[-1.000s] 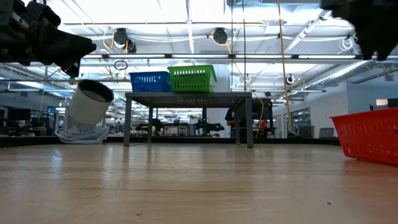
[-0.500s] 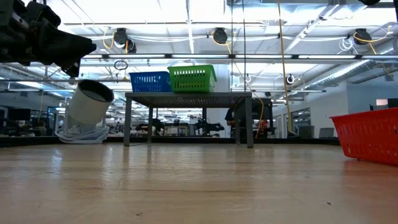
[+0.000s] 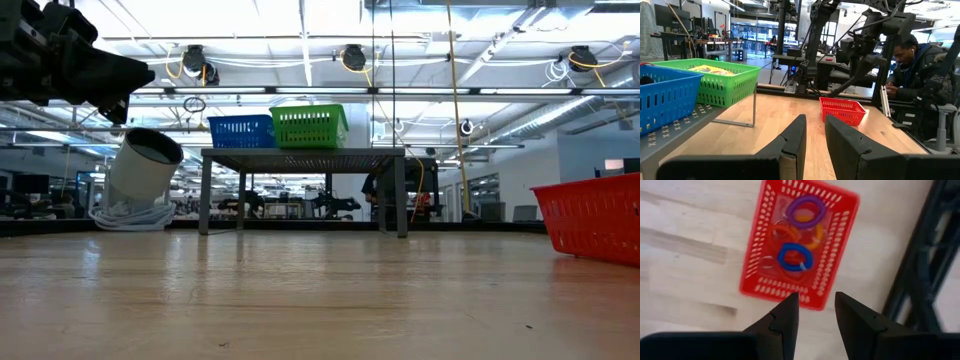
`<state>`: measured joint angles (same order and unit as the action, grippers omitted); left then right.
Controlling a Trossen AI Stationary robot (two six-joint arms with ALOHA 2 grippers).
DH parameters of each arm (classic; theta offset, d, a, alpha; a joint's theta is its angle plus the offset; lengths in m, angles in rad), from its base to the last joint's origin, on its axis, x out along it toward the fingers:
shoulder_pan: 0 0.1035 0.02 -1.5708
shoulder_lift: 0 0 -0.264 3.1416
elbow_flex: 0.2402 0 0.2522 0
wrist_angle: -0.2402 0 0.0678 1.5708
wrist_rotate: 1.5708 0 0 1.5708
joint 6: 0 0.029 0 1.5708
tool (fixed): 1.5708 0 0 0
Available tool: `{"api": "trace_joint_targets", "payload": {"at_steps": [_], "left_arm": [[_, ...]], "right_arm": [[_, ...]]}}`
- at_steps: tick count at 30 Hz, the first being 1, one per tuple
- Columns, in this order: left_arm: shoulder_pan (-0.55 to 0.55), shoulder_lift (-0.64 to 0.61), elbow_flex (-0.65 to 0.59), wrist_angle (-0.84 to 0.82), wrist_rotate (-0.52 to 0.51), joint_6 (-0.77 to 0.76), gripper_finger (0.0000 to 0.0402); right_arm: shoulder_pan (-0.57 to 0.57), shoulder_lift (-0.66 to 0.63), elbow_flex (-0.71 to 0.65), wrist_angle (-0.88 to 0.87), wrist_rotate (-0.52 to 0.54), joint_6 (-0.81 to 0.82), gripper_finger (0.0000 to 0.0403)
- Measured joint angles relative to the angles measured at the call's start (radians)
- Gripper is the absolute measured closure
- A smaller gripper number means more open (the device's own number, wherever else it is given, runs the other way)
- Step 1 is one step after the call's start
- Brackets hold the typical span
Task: Pick & Place Office Desk Supplies
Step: Put the red bin on the shelf
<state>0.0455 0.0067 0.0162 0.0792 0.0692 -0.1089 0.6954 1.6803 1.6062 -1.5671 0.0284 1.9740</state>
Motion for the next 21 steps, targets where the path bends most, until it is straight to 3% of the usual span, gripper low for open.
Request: {"api": "trace_joint_targets", "payload": {"at_steps": [5, 13, 21], "left_arm": [[0.000, 0.000, 0.000, 0.000, 0.001, 0.000, 0.0323], [0.000, 0.000, 0.000, 0.000, 0.001, 0.000, 0.0323], [0.000, 0.000, 0.000, -0.001, 0.002, 0.000, 0.0323]], "right_arm": [[0.041, -0.013, -0.016, -0.002, 0.016, 0.072, 0.0287], [0.053, -0.088, -0.161, 0.006, 0.018, 0.174, 0.0287], [0.054, -0.138, -0.300, 0.121, -0.007, 0.213, 0.0287]]}}
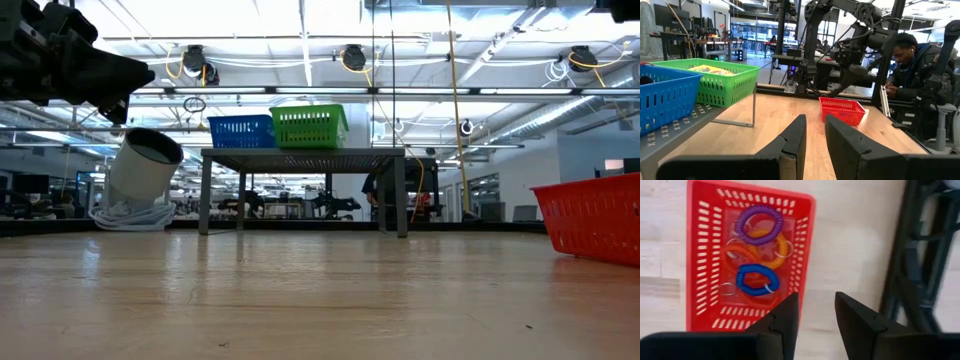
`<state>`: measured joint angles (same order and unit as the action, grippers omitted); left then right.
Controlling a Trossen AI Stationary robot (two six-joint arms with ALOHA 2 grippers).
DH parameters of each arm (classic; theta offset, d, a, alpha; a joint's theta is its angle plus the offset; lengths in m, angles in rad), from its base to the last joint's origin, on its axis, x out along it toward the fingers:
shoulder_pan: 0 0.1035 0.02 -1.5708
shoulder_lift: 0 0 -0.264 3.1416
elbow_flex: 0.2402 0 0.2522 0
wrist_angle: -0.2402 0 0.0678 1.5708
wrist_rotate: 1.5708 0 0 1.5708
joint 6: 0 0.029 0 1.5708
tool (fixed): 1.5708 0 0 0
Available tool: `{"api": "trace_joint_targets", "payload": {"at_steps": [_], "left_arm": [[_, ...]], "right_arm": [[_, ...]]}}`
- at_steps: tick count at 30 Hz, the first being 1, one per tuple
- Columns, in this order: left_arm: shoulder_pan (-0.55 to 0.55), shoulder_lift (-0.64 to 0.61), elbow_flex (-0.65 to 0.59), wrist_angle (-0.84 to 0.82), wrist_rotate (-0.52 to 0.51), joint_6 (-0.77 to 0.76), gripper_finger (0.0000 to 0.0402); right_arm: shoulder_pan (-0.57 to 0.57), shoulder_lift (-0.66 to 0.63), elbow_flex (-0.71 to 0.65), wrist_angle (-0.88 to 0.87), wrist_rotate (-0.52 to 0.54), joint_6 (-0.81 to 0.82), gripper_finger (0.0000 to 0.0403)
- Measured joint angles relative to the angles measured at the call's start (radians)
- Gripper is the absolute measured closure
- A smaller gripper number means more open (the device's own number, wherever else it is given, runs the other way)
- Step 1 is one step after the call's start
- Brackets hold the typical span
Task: Pick & Place Office Desk Supplies
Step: Put the red bin on the shelf
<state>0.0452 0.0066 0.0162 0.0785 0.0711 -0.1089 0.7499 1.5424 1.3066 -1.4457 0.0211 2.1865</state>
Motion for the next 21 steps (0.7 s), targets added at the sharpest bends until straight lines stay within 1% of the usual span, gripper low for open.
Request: {"api": "trace_joint_targets", "payload": {"at_steps": [6, 9, 21], "left_arm": [[0.000, 0.000, 0.000, 0.000, 0.001, 0.000, 0.0323], [0.000, 0.000, 0.000, 0.000, 0.002, 0.000, 0.0323], [0.000, 0.000, 0.000, 0.000, 0.002, 0.000, 0.0323]], "right_arm": [[0.005, -0.018, -0.097, 0.143, -0.001, 0.027, 0.0287], [0.005, -0.018, -0.136, 0.182, -0.024, 0.028, 0.0287], [0.005, -0.018, -0.237, 0.339, -0.027, 0.046, 0.0287]]}}
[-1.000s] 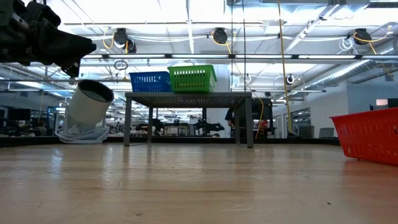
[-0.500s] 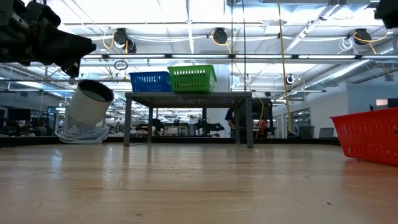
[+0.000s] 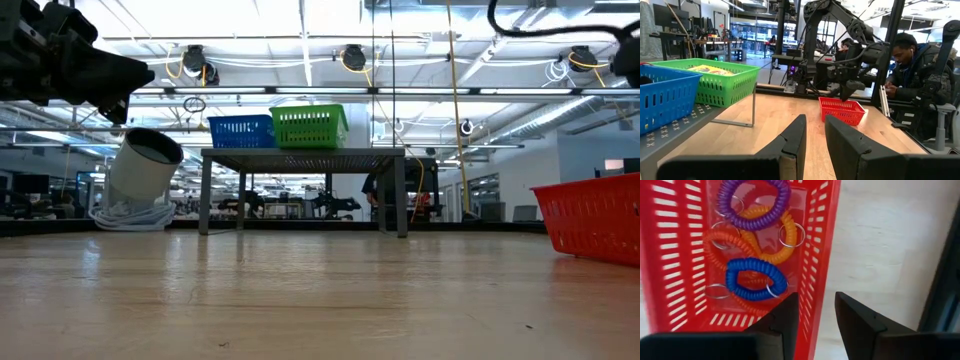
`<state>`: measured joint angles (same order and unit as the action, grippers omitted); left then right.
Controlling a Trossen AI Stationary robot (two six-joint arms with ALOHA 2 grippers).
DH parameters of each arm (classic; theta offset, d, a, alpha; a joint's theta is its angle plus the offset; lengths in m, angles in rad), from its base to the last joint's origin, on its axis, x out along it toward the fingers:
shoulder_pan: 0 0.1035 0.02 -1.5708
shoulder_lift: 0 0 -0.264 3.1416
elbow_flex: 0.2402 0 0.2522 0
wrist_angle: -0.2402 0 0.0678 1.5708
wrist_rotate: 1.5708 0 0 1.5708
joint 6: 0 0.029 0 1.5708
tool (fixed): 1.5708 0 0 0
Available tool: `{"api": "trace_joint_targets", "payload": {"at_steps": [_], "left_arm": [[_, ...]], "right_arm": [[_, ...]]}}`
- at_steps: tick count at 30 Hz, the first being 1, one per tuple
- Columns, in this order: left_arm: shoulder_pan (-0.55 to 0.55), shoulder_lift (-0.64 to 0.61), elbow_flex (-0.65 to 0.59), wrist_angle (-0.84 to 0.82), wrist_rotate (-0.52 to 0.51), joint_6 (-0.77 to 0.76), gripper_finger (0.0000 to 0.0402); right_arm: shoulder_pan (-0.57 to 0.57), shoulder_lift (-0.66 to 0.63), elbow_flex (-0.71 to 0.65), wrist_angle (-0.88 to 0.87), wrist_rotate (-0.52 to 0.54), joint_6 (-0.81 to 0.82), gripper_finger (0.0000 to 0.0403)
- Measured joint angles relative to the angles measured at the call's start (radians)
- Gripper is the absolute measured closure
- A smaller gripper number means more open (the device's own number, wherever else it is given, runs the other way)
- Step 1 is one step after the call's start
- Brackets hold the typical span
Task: Pick & Place Office Desk Supplies
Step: Put the red bin on the shelf
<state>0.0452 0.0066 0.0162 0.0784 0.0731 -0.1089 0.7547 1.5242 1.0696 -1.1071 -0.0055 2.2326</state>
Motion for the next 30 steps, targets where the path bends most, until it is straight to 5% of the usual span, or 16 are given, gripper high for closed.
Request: {"api": "trace_joint_targets", "payload": {"at_steps": [30], "left_arm": [[0.000, 0.000, 0.000, 0.000, -0.001, 0.000, 0.0323]], "right_arm": [[0.007, 0.000, -0.235, 0.342, 0.043, -0.046, 0.0308]]}}
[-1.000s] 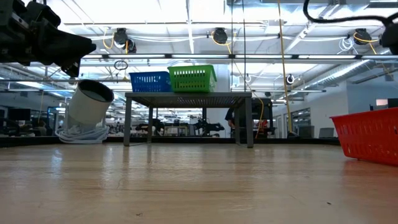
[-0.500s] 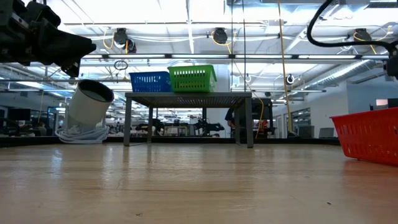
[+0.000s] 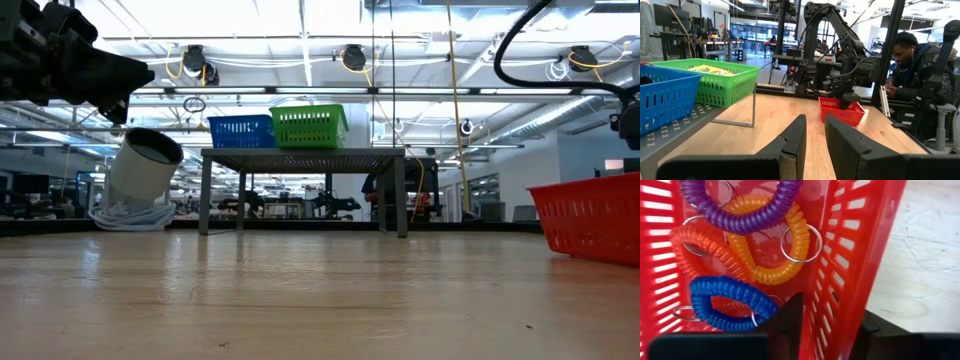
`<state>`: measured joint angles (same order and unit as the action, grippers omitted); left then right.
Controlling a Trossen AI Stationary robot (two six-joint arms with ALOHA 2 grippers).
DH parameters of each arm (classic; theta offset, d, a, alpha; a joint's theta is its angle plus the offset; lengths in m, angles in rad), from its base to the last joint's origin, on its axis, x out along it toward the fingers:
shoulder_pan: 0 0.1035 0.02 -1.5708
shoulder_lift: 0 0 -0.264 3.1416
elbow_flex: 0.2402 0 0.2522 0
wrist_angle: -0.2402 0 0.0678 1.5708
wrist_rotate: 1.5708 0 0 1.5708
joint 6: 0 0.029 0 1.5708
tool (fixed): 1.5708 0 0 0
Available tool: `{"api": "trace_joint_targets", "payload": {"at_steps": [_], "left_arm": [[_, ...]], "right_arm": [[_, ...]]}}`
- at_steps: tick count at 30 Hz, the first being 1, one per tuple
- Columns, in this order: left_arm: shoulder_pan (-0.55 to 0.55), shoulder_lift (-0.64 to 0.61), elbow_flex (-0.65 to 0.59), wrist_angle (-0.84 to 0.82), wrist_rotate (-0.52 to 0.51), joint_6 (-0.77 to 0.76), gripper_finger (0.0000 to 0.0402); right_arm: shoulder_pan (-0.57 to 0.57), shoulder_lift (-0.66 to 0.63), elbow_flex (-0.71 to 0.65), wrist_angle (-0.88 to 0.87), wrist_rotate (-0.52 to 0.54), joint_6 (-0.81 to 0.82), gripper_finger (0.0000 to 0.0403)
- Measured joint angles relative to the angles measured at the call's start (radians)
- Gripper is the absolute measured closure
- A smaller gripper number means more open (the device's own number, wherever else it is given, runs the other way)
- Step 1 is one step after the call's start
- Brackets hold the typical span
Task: Pick & Place Office Desk Supplies
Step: Put the red bin on the shelf
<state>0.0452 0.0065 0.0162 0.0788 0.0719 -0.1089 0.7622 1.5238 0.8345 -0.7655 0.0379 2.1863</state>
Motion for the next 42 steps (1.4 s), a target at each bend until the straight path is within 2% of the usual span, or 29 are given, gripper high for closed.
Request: {"api": "trace_joint_targets", "payload": {"at_steps": [6, 14, 19, 23, 27, 36, 42], "left_arm": [[0.000, 0.000, 0.000, 0.000, -0.001, 0.000, 0.0323], [0.000, 0.000, 0.000, 0.000, -0.001, 0.000, 0.0323], [0.000, 0.000, 0.000, 0.000, -0.001, 0.000, 0.0323], [0.000, 0.000, 0.000, 0.000, -0.001, 0.000, 0.0323], [0.000, 0.000, 0.000, 0.000, 0.000, 0.000, 0.0323], [0.000, 0.000, 0.000, 0.000, 0.001, 0.000, 0.0323], [0.000, 0.000, 0.000, 0.000, 0.000, 0.000, 0.0323]], "right_arm": [[0.029, 0.000, 0.000, -0.027, 0.023, 0.024, 0.0393], [0.045, 0.001, 0.030, -0.033, 0.048, 0.013, 0.0401], [0.045, 0.001, 0.081, -0.049, 0.110, -0.029, 0.0402], [0.039, 0.001, 0.158, -0.117, 0.166, -0.078, 0.0402], [0.013, 0.001, 0.248, -0.220, 0.173, -0.158, 0.0402], [-0.141, -0.102, 0.369, -0.293, 0.200, -0.470, 0.0402], [-0.285, -0.117, 0.452, -0.430, 0.220, -0.606, 0.0403]]}}
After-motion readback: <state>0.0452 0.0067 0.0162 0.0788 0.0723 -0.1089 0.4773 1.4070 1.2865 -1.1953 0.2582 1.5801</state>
